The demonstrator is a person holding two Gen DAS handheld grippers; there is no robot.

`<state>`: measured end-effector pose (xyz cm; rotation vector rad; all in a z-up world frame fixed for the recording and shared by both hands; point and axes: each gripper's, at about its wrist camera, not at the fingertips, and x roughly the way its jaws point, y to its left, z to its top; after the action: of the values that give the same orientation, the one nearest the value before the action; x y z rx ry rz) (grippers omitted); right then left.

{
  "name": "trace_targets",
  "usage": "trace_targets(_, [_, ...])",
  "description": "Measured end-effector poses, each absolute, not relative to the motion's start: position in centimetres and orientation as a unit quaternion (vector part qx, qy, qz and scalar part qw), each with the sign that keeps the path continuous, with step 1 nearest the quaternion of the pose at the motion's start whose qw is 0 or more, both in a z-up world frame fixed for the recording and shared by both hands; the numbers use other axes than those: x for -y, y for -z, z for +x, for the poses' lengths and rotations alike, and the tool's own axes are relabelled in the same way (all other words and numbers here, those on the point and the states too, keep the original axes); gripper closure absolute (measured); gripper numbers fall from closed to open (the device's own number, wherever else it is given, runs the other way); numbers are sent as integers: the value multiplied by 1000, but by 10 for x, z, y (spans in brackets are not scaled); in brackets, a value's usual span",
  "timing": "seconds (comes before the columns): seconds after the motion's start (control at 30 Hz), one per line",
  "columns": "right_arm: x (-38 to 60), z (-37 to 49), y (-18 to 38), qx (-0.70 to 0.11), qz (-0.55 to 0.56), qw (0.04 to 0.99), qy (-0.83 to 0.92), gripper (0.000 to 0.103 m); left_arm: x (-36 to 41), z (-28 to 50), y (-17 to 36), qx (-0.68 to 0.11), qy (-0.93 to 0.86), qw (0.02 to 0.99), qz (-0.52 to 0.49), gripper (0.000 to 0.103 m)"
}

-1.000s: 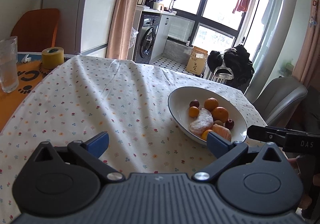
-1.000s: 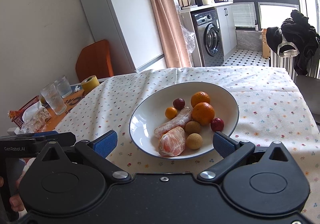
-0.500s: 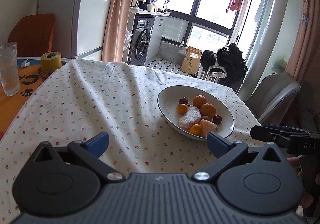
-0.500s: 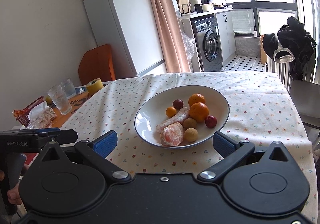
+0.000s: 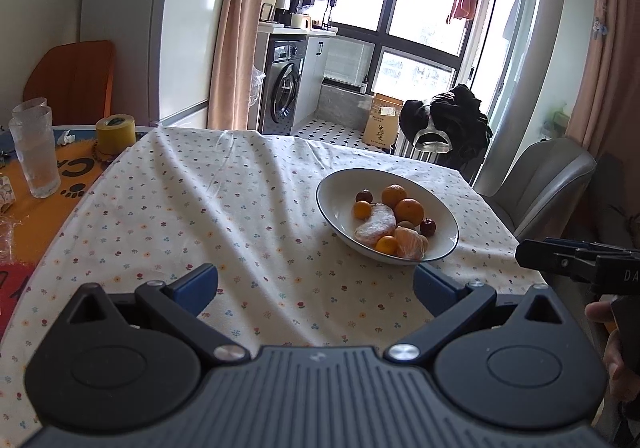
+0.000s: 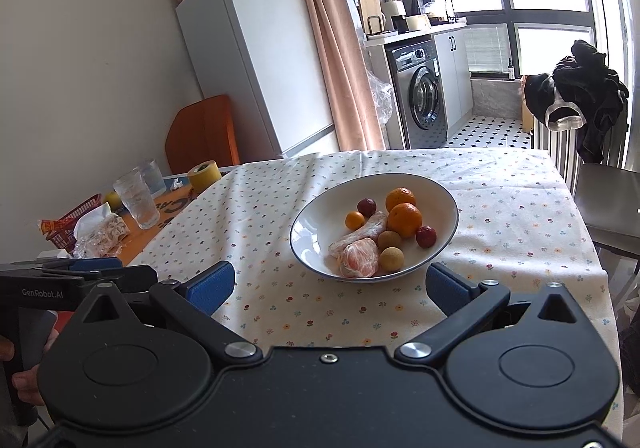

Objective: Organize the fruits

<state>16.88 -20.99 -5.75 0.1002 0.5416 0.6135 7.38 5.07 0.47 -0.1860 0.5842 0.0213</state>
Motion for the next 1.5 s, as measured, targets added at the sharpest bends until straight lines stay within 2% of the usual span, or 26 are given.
trace_targets(0.8, [213, 119, 34, -269, 21, 912, -309, 0, -46, 34, -29, -294, -7, 954, -59, 0])
trace_targets(1.5, [210, 116, 33, -272, 17, 909, -316, 0, -50, 27, -33, -289, -11, 956, -55, 0])
